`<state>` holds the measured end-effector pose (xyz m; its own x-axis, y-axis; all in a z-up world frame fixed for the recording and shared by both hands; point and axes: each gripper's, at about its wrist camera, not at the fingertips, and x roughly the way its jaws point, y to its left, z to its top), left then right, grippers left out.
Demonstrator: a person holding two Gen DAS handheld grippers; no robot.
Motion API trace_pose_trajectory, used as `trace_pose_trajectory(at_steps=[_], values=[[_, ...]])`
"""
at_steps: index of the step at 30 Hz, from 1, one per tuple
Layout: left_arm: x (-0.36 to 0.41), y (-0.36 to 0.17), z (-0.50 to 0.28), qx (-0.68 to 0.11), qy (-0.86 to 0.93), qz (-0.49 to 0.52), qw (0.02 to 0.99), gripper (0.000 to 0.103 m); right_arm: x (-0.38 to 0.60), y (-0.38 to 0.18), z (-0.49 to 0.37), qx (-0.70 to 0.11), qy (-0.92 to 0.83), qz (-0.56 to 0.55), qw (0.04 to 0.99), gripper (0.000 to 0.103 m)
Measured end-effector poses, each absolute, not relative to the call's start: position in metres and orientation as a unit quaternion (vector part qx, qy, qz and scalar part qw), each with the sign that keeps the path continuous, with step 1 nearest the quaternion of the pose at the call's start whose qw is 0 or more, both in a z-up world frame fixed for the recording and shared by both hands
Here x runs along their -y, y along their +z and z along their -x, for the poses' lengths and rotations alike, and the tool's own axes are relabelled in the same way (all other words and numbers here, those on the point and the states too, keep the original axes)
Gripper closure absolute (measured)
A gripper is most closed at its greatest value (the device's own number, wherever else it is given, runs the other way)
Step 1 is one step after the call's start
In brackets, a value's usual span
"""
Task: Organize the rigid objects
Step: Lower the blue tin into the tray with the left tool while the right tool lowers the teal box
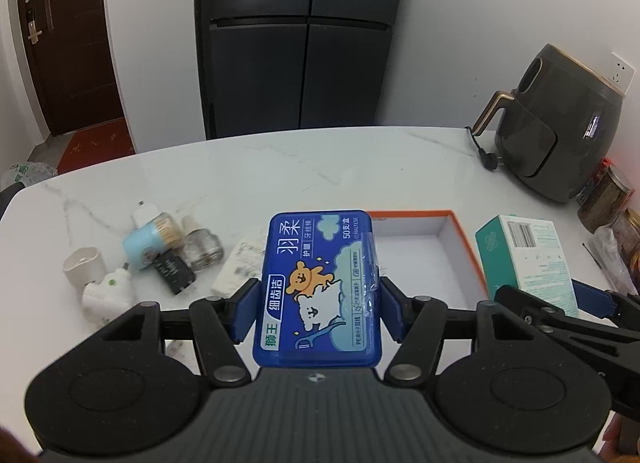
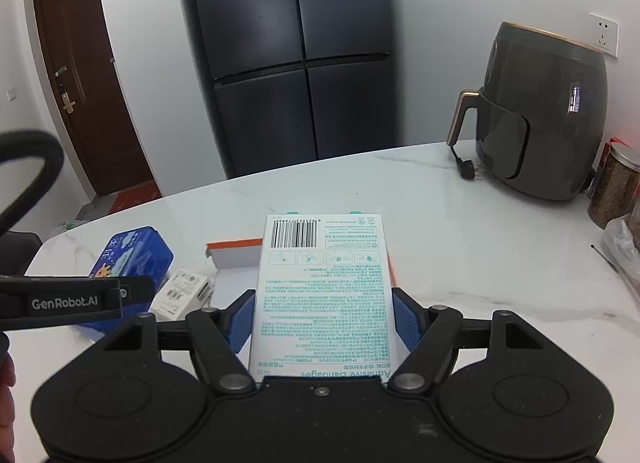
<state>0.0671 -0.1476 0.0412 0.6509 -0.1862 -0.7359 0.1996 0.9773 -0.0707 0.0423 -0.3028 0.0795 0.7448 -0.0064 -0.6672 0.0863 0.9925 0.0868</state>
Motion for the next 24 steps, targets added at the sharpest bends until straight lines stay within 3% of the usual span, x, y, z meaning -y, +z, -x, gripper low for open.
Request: trace_pose_trajectory(at_steps=[24], values=[[0.186, 0.035, -0.088, -0.41, -0.09, -0.013, 0.908, 0.04, 0.329, 0.082, -0.083, -0.354, 0.001, -0.041, 0.935, 0.019]])
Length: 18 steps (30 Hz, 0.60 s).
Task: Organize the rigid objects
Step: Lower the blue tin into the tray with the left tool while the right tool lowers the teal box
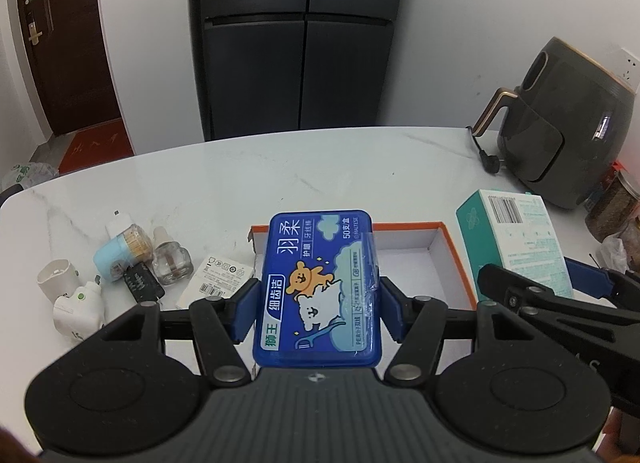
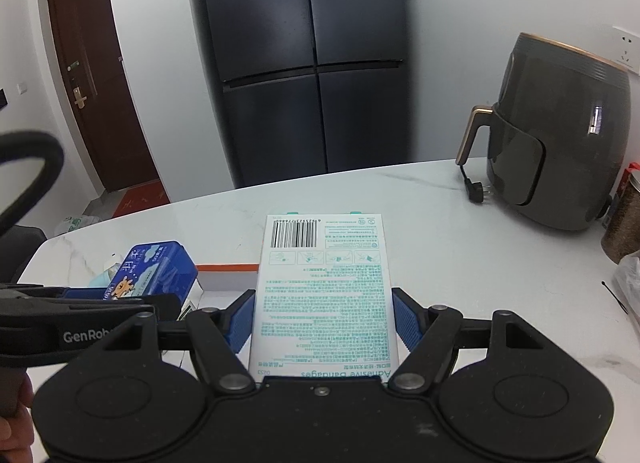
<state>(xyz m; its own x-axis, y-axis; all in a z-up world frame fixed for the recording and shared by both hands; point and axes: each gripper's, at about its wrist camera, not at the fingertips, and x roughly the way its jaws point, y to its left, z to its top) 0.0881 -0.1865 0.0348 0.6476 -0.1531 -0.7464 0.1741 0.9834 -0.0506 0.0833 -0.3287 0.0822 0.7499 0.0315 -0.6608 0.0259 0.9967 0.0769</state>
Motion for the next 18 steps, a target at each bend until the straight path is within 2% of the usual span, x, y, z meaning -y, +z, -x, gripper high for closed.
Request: trace_pose_trajectory(at_steps=[18], values=[[0.188, 0.014, -0.109, -0.43, -0.077, -0.009, 0.899, 0.04, 0.321, 0.058, -0.109, -0.376, 0.006, -0.031, 0.926, 0.019]])
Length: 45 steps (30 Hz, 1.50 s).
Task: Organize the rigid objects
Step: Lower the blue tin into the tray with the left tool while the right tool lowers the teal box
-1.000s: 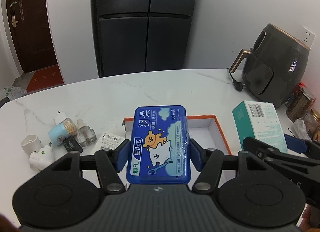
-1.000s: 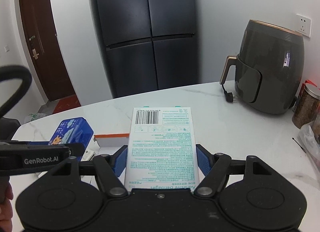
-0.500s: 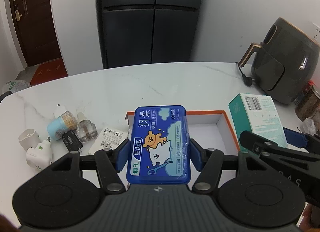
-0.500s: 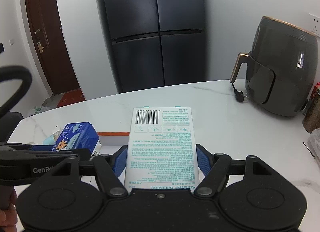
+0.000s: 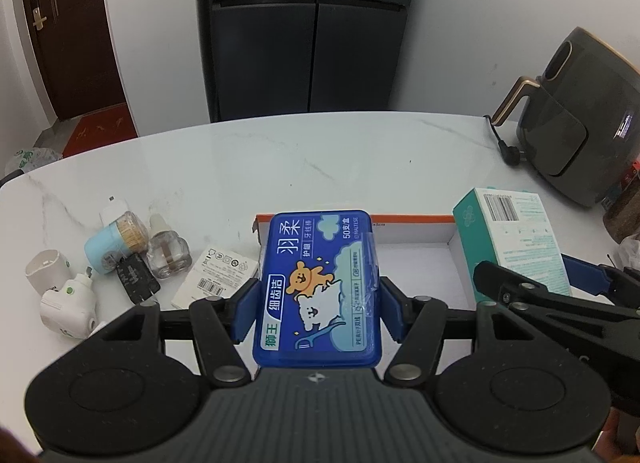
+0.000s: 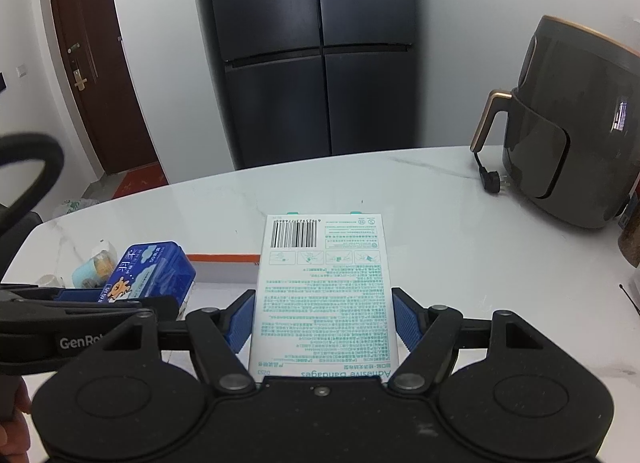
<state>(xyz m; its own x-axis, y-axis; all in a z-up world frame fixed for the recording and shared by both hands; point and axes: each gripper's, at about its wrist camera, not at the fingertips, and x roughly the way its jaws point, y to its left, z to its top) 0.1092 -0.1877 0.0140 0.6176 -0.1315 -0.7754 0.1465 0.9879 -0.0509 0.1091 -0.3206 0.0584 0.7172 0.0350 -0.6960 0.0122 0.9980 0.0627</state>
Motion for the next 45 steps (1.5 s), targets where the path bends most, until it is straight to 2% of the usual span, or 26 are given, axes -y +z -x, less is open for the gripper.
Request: trace_pose_trajectory(at_steps=[23, 28, 37, 39, 40, 45], values=[[0.179, -0.013, -0.135, -0.46, -0.063, -0.003, 0.886, 0.04, 0.315, 0.019, -0.145, -0.416, 0.012, -0.012, 0.909, 0.019], [0.181, -0.023, -0.146, -0.466, -0.067, -0.003, 0.882, 0.04, 0.313, 0.008, -0.157, -0.402, 0.015, 0.009, 0.916, 0.019], [0.191, -0.033, -0.157, -0.478, -0.099, 0.005, 0.873, 0.04, 0.327, 0.033, -0.137, -0.378, -0.005, -0.012, 0.926, 0.017], [0.194, -0.035, -0.157, -0.485, -0.117, 0.013, 0.867, 0.033, 0.328, 0.04, -0.13, -0.369, -0.016, -0.009, 0.929, 0.015], [0.196, -0.035, -0.156, -0.487, -0.119, 0.013, 0.865, 0.021, 0.328, 0.043, -0.127, -0.367, -0.019, -0.008, 0.93, 0.015], [0.192, -0.026, -0.144, -0.475, -0.121, 0.005, 0.872, 0.013, 0.33, 0.05, -0.116, -0.367, -0.032, -0.019, 0.929, 0.015]])
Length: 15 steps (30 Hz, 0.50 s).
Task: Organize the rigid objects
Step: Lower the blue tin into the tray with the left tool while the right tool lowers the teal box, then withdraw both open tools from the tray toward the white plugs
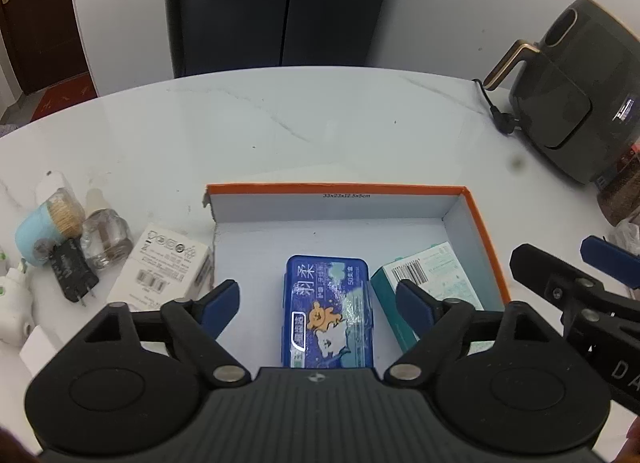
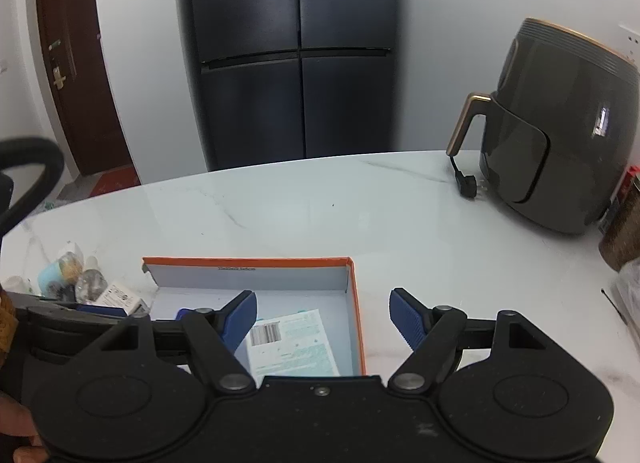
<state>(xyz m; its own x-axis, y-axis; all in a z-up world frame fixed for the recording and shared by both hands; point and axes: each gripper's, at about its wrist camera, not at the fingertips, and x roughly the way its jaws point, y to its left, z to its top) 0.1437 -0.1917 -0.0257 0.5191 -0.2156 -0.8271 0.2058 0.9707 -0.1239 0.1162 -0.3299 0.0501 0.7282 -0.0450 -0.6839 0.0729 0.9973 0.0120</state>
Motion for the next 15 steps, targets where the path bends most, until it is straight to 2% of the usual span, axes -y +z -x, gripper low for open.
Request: trace_pose_trajectory(at_steps=[6, 15], values=[[0.169, -0.01, -0.128, -0.464, -0.103, -0.007, 0.88, 0.008, 0.312, 0.059, -0.1, -0.37, -0.028, -0.035, 0.928, 0.013], [0.104, 0.01, -0.099, -0.454, -0.061, 0.0, 0.889, 0.008, 0.26, 0.06, -0.084, -0.381, 0.011, -0.033, 0.924, 0.012]])
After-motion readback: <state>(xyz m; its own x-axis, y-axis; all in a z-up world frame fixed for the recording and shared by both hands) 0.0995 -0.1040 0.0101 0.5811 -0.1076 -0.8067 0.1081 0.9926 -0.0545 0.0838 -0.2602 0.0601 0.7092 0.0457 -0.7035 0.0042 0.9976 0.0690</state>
